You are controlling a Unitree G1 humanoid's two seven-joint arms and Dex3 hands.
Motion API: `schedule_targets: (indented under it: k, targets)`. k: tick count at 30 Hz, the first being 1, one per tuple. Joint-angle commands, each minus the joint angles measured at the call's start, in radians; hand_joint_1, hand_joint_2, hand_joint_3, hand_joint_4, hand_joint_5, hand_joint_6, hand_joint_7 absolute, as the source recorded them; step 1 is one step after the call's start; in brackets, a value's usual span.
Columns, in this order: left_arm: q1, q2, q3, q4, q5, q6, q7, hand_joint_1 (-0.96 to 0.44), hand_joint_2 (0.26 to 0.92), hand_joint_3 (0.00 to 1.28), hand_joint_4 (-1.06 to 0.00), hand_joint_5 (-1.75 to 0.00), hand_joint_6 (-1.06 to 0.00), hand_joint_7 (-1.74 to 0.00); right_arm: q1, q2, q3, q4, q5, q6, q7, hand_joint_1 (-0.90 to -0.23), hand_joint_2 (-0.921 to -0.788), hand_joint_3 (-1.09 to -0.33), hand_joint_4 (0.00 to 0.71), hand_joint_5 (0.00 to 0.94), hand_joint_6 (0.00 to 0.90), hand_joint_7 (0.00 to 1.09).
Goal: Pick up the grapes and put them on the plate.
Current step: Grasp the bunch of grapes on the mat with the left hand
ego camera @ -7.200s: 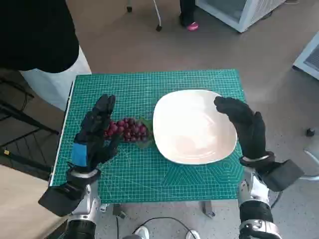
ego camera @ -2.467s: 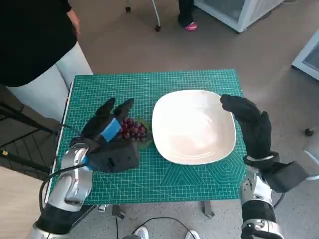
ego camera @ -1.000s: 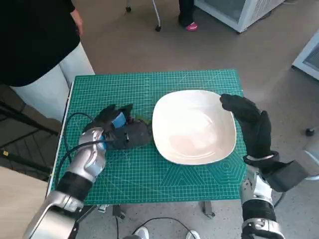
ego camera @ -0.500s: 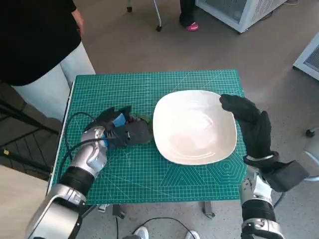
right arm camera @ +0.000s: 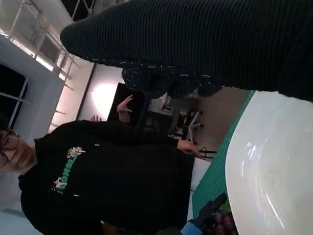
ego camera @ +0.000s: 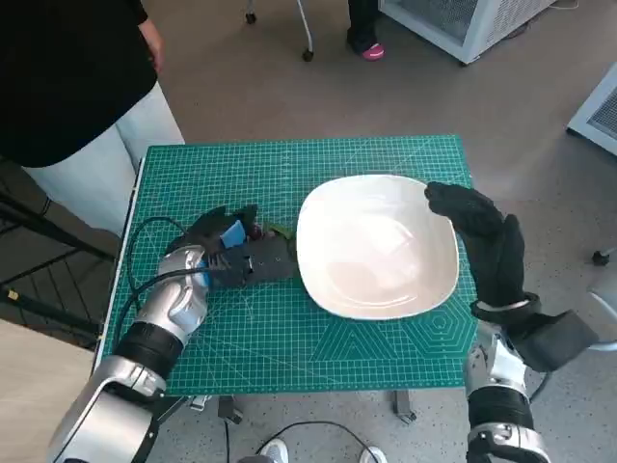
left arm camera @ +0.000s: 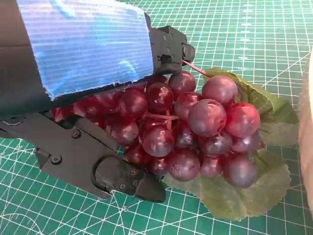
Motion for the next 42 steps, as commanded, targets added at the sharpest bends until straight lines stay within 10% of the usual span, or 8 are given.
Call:
schedule_targets:
  k: [1,13,21,24,27,42]
  targets:
    - [0.005,-0.005,-0.014,0.033,-0.004,-0.01,0.006,-0.47,0.737,0.0,0.0,0.0,-0.17,-0.01,0.011,0.003,0.0,0.006,0.008,0.014,0.01,-0.429,-0.921,-0.62,0.504,0.0,0.461,0.14]
    - [-0.01,-0.014,-0.021,0.079,-0.008,-0.034,0.032,-0.45,0.738,0.0,-0.04,-0.01,-0.21,-0.01,0.011,0.002,0.0,0.008,0.007,0.013,0.01,-0.428,-0.921,-0.618,0.505,0.001,0.461,0.14]
    - [-0.01,-0.028,-0.071,0.152,0.051,-0.084,0.221,-0.07,0.822,0.04,-0.73,-0.28,-0.71,-0.25,0.014,0.0,0.0,0.006,0.004,0.006,0.006,-0.432,-0.921,-0.618,0.505,0.0,0.459,0.14]
    - [-0.007,-0.029,-0.095,0.164,0.07,-0.091,0.274,-0.02,0.885,0.1,-0.68,-0.9,-0.62,-0.82,0.014,-0.001,0.0,0.007,0.004,0.004,0.006,-0.432,-0.921,-0.618,0.504,0.0,0.459,0.14]
    - [-0.006,-0.027,-0.102,0.168,0.069,-0.1,0.29,-0.01,0.908,0.12,-0.63,-1.15,-0.58,-1.06,0.014,-0.001,0.0,0.006,0.003,0.003,0.005,-0.432,-0.921,-0.618,0.504,0.0,0.459,0.14]
    - [-0.017,-0.029,-0.1,0.202,0.046,-0.114,0.284,0.0,0.921,0.16,-0.54,-1.26,-0.56,-1.29,0.014,0.0,0.001,0.005,0.002,0.003,0.004,-0.43,-0.921,-0.621,0.503,0.0,0.456,0.14]
